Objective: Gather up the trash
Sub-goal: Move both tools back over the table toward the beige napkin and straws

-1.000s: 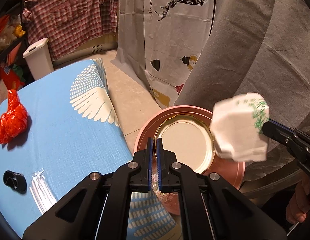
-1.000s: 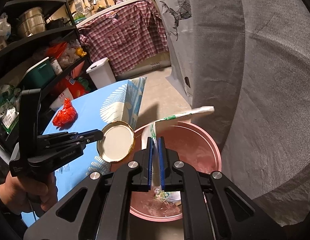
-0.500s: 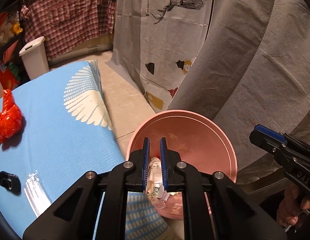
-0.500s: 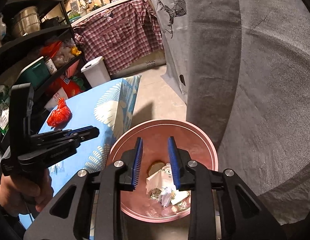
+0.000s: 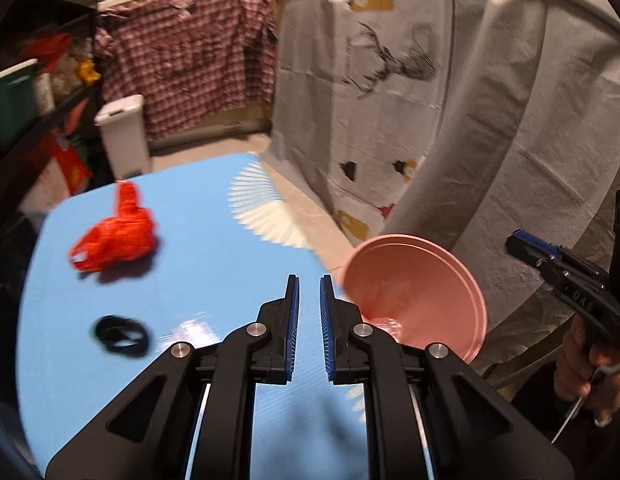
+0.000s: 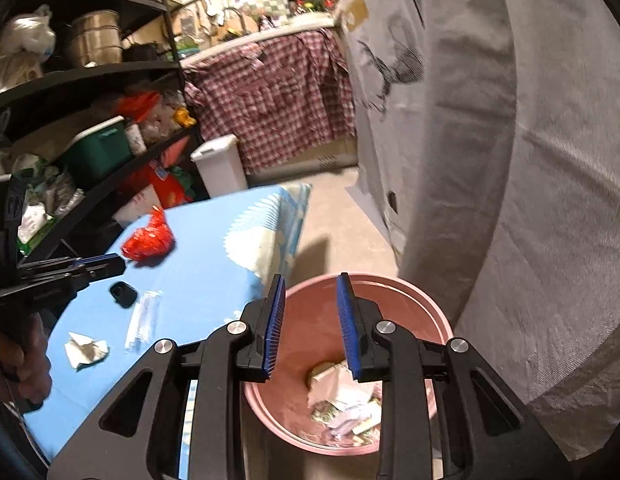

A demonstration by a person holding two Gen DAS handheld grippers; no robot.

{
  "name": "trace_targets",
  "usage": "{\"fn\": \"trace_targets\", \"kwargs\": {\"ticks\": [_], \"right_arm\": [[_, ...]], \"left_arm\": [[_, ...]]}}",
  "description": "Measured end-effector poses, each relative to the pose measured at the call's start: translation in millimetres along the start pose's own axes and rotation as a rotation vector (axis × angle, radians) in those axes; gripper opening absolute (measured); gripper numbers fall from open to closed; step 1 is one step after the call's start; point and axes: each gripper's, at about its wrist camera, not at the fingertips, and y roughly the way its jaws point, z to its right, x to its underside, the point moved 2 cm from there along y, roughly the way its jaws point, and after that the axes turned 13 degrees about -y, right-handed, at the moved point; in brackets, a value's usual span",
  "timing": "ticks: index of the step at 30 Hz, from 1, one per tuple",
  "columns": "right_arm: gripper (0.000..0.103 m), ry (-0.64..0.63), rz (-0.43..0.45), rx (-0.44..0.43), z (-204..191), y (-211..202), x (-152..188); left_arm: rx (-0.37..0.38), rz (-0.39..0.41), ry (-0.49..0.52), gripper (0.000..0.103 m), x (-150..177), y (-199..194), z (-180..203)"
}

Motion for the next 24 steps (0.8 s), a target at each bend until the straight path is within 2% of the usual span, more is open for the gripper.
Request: {"fn": "trace_targets", "kwargs": {"ticks": [6,11,19,24], "right_arm": [[0.028,-0.044,0.079,-0.044,-36,-18,-19],[0.028,-0.082,0.108,-0.089,-70,-24,-30],[0.027,-0.125,0.049,-0.202,-125,12,-29],[0.027,-0.13,-0.014,-0.267,-153,43,-18]], "left_arm": [[-0.065,0.051,-0.026,0.011,-4,-52,-59],[-0.118,0.075,-0.05,0.011,4,-78,-105],[-0.144,0.015,-0.132,0.011,33,-71,-172],[-0.093,-0.034,-0.127,0.011,51,-67,-187]]}}
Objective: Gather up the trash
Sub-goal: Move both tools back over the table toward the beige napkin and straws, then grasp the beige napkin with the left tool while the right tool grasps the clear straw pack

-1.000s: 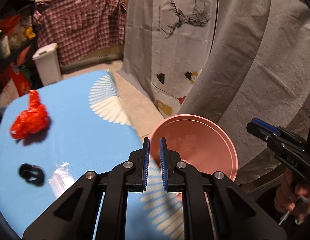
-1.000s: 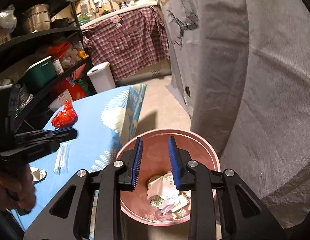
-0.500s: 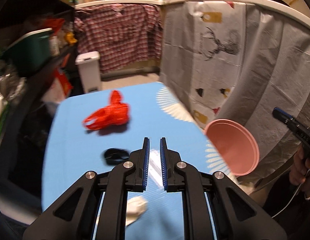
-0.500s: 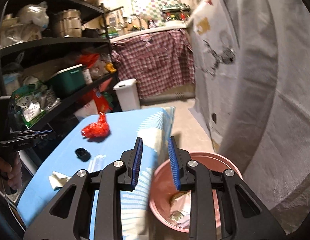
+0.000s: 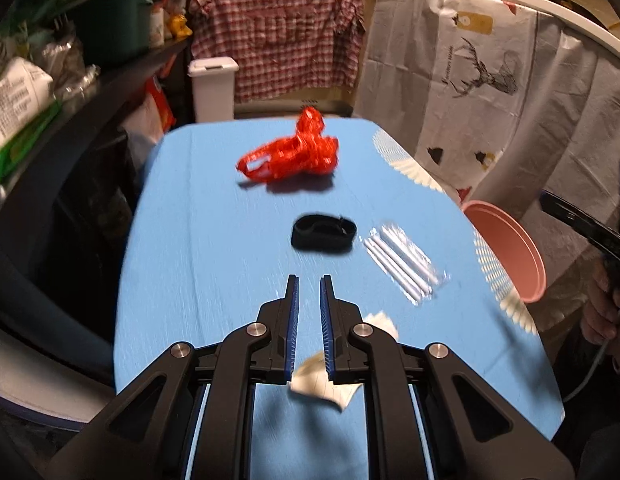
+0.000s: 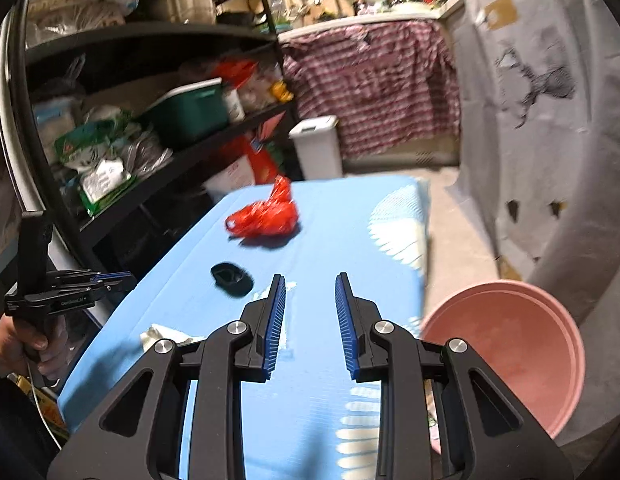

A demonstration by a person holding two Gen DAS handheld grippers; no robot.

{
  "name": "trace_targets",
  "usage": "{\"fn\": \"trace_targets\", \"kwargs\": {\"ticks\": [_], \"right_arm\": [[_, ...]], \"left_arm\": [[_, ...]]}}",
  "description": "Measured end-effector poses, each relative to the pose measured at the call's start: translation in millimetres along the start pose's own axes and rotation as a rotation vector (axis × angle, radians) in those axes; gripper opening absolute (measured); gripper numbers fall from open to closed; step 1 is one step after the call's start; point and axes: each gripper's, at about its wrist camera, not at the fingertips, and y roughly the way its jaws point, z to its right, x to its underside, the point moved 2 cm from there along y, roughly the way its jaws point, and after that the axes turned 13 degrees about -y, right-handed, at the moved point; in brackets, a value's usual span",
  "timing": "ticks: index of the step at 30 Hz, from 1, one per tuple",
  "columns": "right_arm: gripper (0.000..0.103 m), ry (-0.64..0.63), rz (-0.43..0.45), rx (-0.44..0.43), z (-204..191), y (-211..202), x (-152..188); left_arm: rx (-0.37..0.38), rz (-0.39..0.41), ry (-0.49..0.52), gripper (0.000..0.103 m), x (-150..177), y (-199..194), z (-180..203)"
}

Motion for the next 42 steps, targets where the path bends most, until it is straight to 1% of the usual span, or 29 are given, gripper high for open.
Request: {"fn": "trace_targets", "kwargs": {"ticks": [4,8,9,10,11,12,13,14,19,24,26,27,28,30,31,32,33,34,35,36,38,42], "right_arm": [[0.027,0.008,-0.04,-0.029,-10,27,6],[0.028,-0.012,-0.079,-0.053,-23,49,11],[0.028,-0.025,-0.089,-0.06,-28,55,12],[0.028,-0.031,-0.095,-0.063,-30,58,13],[0.028,-0.038,-0.105,-0.071,-34,63,14],[0.033,-0.041,-0.116,-0.078,-36,67,15],[0.036,-0.042,-0.125,-0.083,-36,70,16],[0.04,-0.046,-0.14,-0.091,-39,76,18],[0.042,-0.053,-0.194,-0.112,-45,94,25],[0.043,-0.061,-0.262,-0.125,-49,115,35],[0.043,-0.072,-0.291,-0.117,-51,121,40],[0.043,-0.078,-0.303,-0.11,-51,124,42],[0.043,-0.078,-0.31,-0.109,-50,125,43],[0.042,-0.074,-0.322,-0.108,-49,127,45],[0.042,-0.076,-0.32,-0.109,-49,127,45],[0.039,-0.077,-0.322,-0.111,-48,127,45],[0.032,-0.077,-0.323,-0.115,-48,127,45],[0.029,-0.078,-0.326,-0.118,-49,126,45],[0.019,-0.082,-0.329,-0.12,-49,126,45],[0.013,-0.085,-0.33,-0.121,-49,126,45],[0.007,-0.092,-0.326,-0.123,-49,124,44],[0.006,-0.091,-0.306,-0.103,-43,116,41]], "left_arm": [[0.02,-0.049,0.024,0.011,12,8,-4],[0.025,-0.076,0.057,0.012,22,13,-3],[0.028,-0.079,0.059,0.016,23,13,-3],[0.029,-0.078,0.06,0.026,23,14,-4],[0.029,-0.075,0.061,0.031,23,14,-4],[0.031,-0.074,0.063,0.039,23,14,-4],[0.033,-0.077,0.068,0.042,24,16,-4],[0.034,-0.085,0.076,0.042,25,17,-4],[0.036,-0.135,0.114,0.042,33,32,0],[0.042,-0.159,0.126,0.042,35,41,3],[0.041,-0.162,0.127,0.04,34,42,4],[0.039,-0.163,0.127,0.031,34,43,4],[0.039,-0.169,0.126,0.02,33,45,4],[0.04,-0.171,0.126,0.012,32,45,4],[0.041,-0.172,0.129,0.006,31,46,4],[0.044,-0.172,0.133,0.004,30,46,4],[0.045,-0.17,0.135,0.002,30,45,5],[0.043,-0.16,0.138,0.001,28,44,6],[0.042,-0.151,0.136,0.0,27,43,7],[0.04,-0.14,0.129,0.0,24,42,6],[0.03,-0.119,0.114,0.0,19,41,4],[-0.003,-0.084,0.097,0.0,11,39,-1]]}}
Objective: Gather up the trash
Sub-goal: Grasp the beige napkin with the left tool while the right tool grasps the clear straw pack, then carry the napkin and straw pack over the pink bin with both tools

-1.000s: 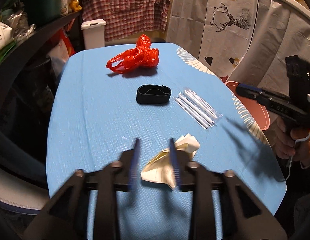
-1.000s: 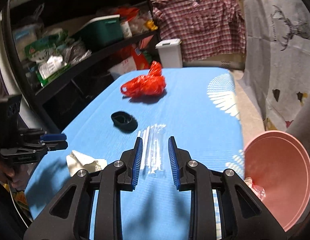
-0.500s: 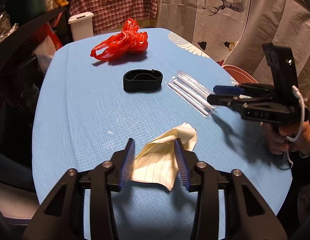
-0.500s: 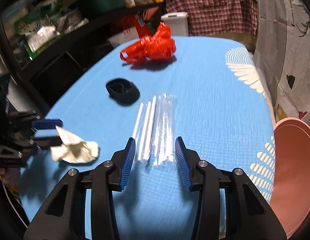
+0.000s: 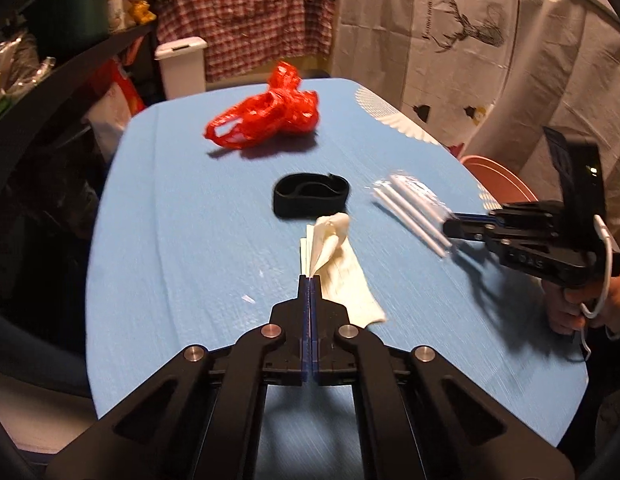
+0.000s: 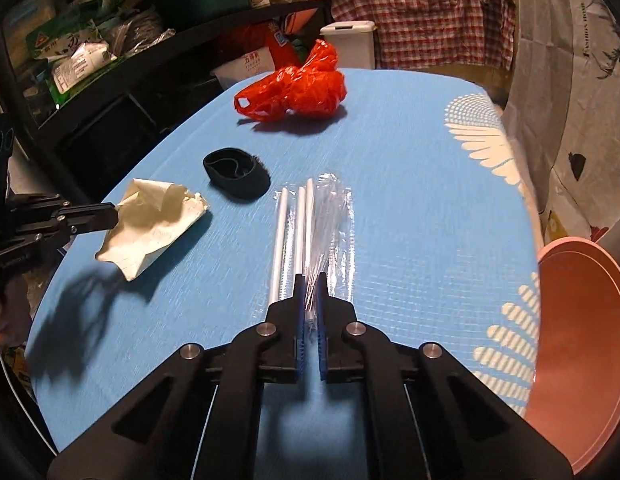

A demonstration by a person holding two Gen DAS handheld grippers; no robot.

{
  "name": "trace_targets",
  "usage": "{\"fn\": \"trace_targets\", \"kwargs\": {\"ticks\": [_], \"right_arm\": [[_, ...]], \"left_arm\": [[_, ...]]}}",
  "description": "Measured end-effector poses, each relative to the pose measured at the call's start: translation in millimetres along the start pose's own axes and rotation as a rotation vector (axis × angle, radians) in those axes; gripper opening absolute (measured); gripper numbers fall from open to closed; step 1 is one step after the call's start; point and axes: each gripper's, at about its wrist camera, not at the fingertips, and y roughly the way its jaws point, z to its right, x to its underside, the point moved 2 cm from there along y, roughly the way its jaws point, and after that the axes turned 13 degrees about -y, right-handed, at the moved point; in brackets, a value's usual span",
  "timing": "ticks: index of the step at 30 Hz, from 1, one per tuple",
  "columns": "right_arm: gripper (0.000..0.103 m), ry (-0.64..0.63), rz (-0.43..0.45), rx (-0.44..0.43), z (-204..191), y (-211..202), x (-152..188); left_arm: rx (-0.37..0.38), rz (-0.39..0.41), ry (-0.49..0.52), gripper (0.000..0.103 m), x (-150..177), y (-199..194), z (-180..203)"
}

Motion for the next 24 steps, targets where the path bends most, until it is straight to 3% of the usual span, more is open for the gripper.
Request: {"fn": "trace_targets", "kwargs": {"ticks": [8,24], "right_arm": [[0.005,0.003,0.037,0.036,10,-16,2],[0.005,0.003,0.104,0.1,17,-49,4]], "left_arm": [[-0.058,0.028,-0.019,0.0,-8,0,-3],[-0.077,0.099,-0.064,0.0,-21,-16,1]]}}
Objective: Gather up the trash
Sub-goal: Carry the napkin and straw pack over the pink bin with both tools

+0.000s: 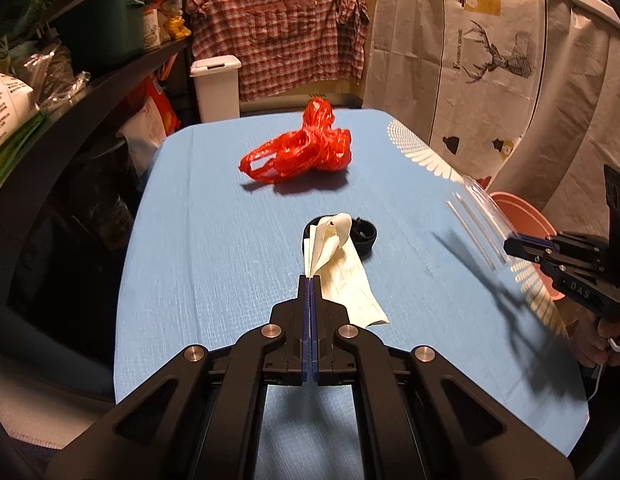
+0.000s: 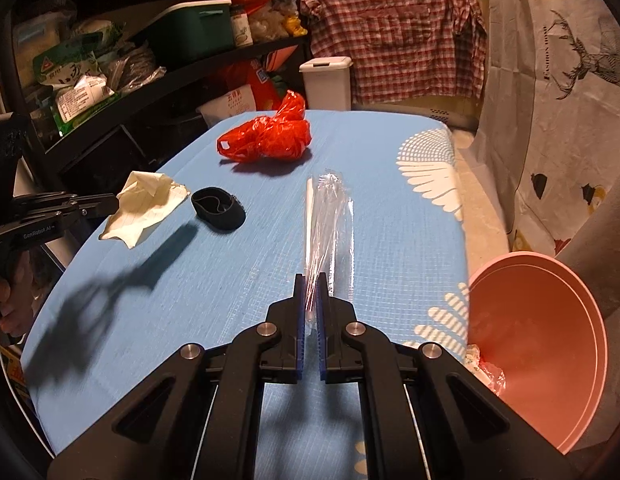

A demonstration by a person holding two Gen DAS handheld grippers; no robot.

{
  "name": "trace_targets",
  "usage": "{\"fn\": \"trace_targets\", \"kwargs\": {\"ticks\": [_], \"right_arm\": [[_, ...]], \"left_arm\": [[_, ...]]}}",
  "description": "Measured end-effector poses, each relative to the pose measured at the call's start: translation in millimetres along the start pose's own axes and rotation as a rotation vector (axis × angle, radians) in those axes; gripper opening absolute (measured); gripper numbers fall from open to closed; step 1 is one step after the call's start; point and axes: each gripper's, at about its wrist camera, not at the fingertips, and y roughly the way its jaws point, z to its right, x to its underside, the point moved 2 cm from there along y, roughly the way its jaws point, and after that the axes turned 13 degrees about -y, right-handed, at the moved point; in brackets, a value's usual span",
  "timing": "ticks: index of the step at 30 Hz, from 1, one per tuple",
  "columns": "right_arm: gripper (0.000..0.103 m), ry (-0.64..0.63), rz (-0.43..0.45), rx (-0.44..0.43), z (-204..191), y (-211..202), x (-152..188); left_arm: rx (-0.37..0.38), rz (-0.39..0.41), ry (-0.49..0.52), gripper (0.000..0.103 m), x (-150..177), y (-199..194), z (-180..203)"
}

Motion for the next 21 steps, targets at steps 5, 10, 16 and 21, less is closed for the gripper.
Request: {"fn": "trace_targets", "kwargs": {"ticks": [5,10,16,21], "right_arm": [[0.005,0.001,0.024,0.015,2,-13,-2],[0.005,-0.009,0.052,0.028,3,-31,-6],[0.005,0.001,0.105,0.056,13,-65,-18],[0.005,0.028,0.167,0.089,32,-104,-24]], "left_arm": [[0.0,0.029,-0.018,0.0,-4,-9,6],[-0.003,0.047,-0.031,0.0,-5,-16,9],[0.004,0.072,-0.053,0.0,-7,-25,15],[0.013,0.1,-0.056,0.0,-9,-34,25]]}}
